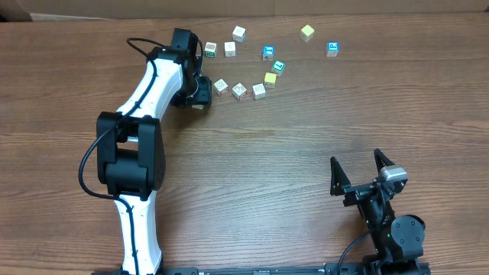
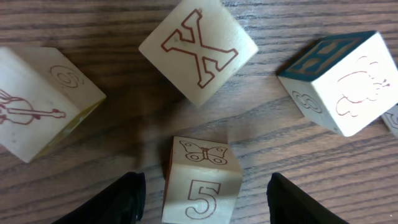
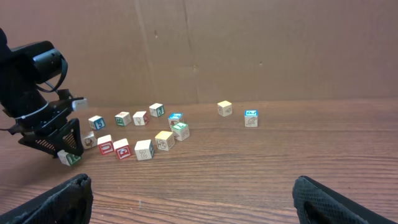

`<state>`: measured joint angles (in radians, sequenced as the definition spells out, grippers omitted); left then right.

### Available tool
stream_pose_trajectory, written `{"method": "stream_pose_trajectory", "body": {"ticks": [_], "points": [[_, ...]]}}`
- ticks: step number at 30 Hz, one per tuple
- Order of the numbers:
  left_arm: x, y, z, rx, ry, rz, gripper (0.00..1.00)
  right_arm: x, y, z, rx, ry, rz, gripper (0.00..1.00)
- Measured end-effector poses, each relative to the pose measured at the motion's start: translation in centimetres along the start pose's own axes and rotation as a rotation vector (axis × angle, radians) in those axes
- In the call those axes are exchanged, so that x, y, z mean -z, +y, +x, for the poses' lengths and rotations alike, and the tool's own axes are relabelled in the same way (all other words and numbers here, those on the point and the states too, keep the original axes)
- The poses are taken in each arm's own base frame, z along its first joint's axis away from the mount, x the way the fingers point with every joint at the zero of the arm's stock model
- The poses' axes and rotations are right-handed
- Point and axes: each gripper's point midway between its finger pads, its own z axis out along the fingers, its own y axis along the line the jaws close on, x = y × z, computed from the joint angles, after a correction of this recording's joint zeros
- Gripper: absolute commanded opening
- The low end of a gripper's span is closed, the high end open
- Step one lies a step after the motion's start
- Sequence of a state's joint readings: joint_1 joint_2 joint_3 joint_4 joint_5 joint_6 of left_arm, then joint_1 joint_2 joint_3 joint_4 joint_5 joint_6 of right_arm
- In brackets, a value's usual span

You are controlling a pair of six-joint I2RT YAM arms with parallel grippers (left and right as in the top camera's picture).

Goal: Form a circle
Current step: 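Lower the left gripper and grasp the cream '5' butterfly block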

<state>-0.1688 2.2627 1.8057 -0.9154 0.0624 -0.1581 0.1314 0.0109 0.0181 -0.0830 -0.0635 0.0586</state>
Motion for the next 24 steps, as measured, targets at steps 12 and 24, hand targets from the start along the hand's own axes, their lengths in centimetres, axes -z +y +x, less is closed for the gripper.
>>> {"method": "stream_pose_trajectory", "body": {"ticks": [12, 24], "points": [[-1.4, 0.1, 0.0, 0.001, 0.008, -0.002, 0.59, 0.0, 0.0, 0.0, 0.0, 0.0, 0.0, 1.0], [-0.7, 0.5, -0.1, -0.001, 0.014, -0.031, 0.49, 0.0, 0.0, 0.0, 0.0, 0.0, 0.0, 1.0]]}}
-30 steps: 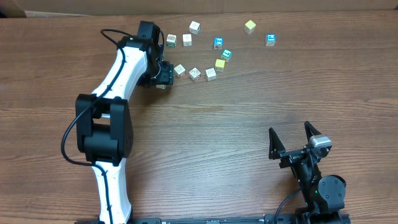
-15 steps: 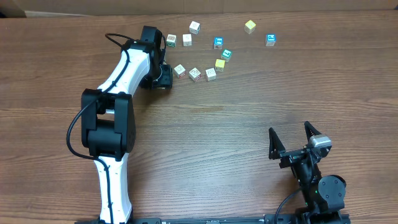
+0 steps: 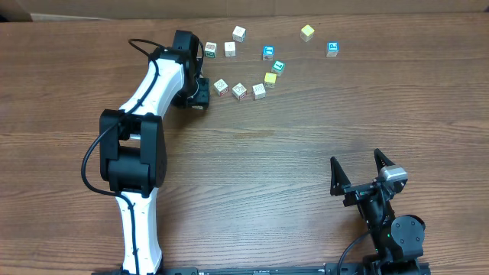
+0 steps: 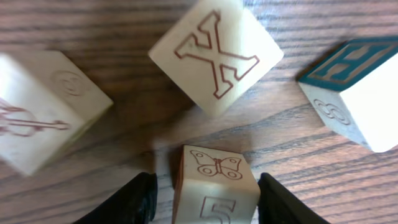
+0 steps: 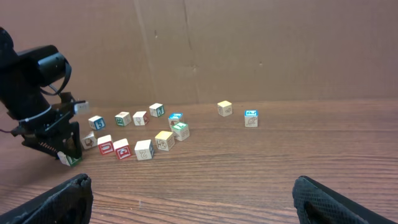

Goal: Form a circle
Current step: 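Lower the left gripper and grasp the cream '5' butterfly block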

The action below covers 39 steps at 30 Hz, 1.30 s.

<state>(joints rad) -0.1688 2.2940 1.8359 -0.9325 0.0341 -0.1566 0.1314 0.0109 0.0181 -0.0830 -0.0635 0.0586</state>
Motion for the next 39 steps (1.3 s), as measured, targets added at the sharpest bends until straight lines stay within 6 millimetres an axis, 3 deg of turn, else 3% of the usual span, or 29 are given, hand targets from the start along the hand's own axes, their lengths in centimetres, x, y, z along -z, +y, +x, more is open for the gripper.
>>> {"method": "stream_pose_trajectory", "body": {"ticks": [7, 22, 39], "points": [[1.1, -0.1, -1.3, -0.001, -0.034, -0.003, 0.43, 0.0, 0.0, 0.0, 0.0, 0.0, 0.0, 1.0], [1.1, 0.0, -0.7, -0.021, -0.013, -0.007, 0.48, 0.0, 0.0, 0.0, 0.0, 0.0, 0.0, 1.0], [1.1, 0.0, -0.5, -0.089, -0.003, -0.009, 0.39, 0.0, 0.0, 0.0, 0.0, 0.0, 0.0, 1.0]]}}
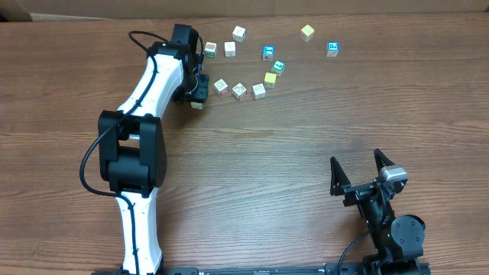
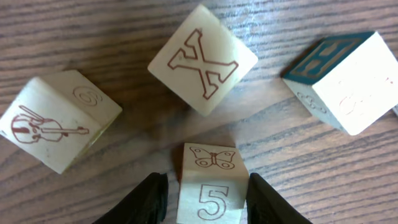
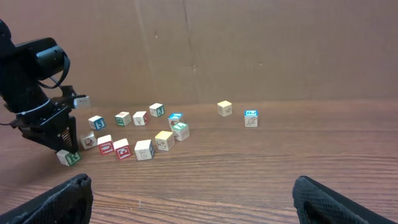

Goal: Form a circle
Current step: 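Lower the left gripper and grasp the cream '5' butterfly block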

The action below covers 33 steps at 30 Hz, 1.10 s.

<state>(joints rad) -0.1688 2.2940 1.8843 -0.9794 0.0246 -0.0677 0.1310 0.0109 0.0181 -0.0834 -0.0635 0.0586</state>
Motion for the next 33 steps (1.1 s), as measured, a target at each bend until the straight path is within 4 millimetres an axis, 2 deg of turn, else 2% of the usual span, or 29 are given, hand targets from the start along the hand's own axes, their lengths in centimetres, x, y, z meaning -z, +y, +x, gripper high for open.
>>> {"method": "stream_pose_trajectory", "body": {"ticks": [7, 14, 18, 26, 33], "points": [[0.0, 0.0, 0.4, -0.015, 0.017, -0.001, 0.39, 0.0, 0.0, 0.0, 0.0, 0.0, 0.0, 1.0], [0.0, 0.0, 0.5, -0.022, 0.019, -0.001, 0.31, 0.0, 0.0, 0.0, 0.0, 0.0, 0.0, 1.0], [0.0, 0.0, 0.5, -0.023, 0.019, -0.001, 0.3, 0.0, 0.0, 0.0, 0.0, 0.0, 0.0, 1.0], [0.1, 0.0, 0.6, -0.031, 0.024, -0.001, 0.16, 0.0, 0.0, 0.0, 0.0, 0.0, 0.0, 1.0], [0.6, 0.0, 1.3, -0.036, 0.06, 0.003, 0.17, 0.0, 0.0, 0.0, 0.0, 0.0, 0.0, 1.0]]}}
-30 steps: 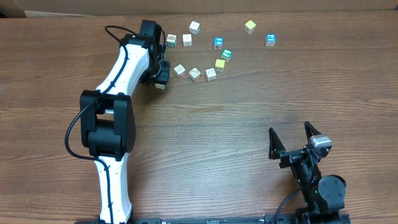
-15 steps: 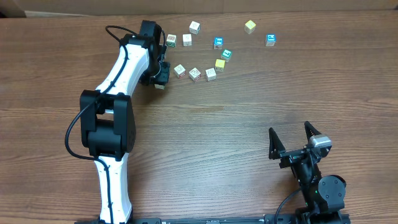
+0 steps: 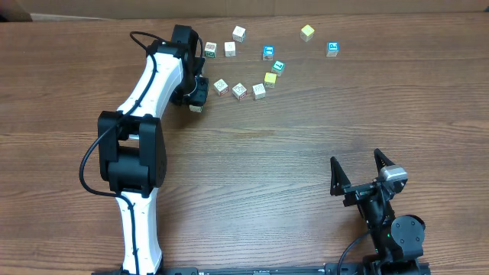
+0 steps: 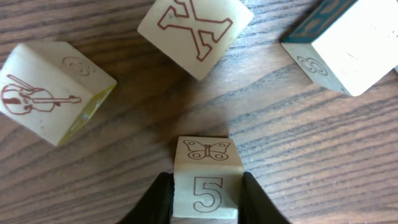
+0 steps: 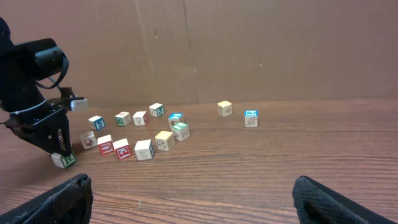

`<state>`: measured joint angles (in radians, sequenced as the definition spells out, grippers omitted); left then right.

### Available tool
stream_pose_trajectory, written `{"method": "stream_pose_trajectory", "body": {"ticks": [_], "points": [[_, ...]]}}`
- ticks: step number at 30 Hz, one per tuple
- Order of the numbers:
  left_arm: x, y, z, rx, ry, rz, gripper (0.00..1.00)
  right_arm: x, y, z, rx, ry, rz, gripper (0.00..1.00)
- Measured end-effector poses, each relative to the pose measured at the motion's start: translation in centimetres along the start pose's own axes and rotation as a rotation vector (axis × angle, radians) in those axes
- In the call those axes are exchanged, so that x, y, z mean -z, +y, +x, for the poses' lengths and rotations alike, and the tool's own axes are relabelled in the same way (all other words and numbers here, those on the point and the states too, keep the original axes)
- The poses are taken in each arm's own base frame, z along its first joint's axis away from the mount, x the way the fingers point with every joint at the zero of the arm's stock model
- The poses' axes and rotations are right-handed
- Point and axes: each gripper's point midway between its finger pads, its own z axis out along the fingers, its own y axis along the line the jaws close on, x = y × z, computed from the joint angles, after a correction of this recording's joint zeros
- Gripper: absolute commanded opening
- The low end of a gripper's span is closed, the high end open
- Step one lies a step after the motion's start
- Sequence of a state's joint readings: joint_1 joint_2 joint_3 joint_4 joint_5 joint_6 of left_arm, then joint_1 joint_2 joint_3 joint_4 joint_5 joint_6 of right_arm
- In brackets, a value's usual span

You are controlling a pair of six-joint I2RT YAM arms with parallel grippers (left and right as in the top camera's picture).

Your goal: Form a circle

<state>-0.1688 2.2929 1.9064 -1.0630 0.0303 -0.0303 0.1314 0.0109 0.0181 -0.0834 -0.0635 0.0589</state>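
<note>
Small wooden letter and number blocks lie in a loose curved cluster at the far side of the table. My left gripper is shut on a cream block with a red 5 and a butterfly, both black fingers pressed against its sides, at the cluster's left end. Beyond the held block lie an X block, a violin block and a blue-topped block. My right gripper stands open near the front right, far from the blocks, with nothing in it.
A yellow block and a blue block lie apart at the far right of the cluster. The left arm stretches from the front left up to the blocks. A cardboard wall stands behind the table.
The left fingers, which stood just off the sides of the 5 block, are now tight against it. The gripper and block sit slightly farther back from the X and violin blocks.
The left jaws stood wide apart on either side of the 5 block, then narrower, then nearly touching it, and are now shut on it at the cluster's left end. The right arm and the other blocks stayed where they were.
</note>
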Motion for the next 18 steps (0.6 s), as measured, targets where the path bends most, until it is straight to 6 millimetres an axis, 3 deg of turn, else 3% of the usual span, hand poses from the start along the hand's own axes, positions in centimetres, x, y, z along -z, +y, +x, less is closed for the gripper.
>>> {"method": "stream_pose_trajectory", "body": {"ticks": [5, 14, 18], "points": [[2.2, -0.1, 0.4, -0.004, -0.009, 0.0, 0.17, 0.0, 0.0, 0.0, 0.0, 0.0, 0.0, 1.0], [13.3, -1.8, 2.0, -0.004, -0.131, 0.053, 0.18, 0.0, 0.0, 0.0, 0.0, 0.0, 0.0, 1.0], [15.0, -3.5, 3.4, -0.018, -0.121, 0.066, 0.18, 0.0, 0.0, 0.0, 0.0, 0.0, 0.0, 1.0]]}}
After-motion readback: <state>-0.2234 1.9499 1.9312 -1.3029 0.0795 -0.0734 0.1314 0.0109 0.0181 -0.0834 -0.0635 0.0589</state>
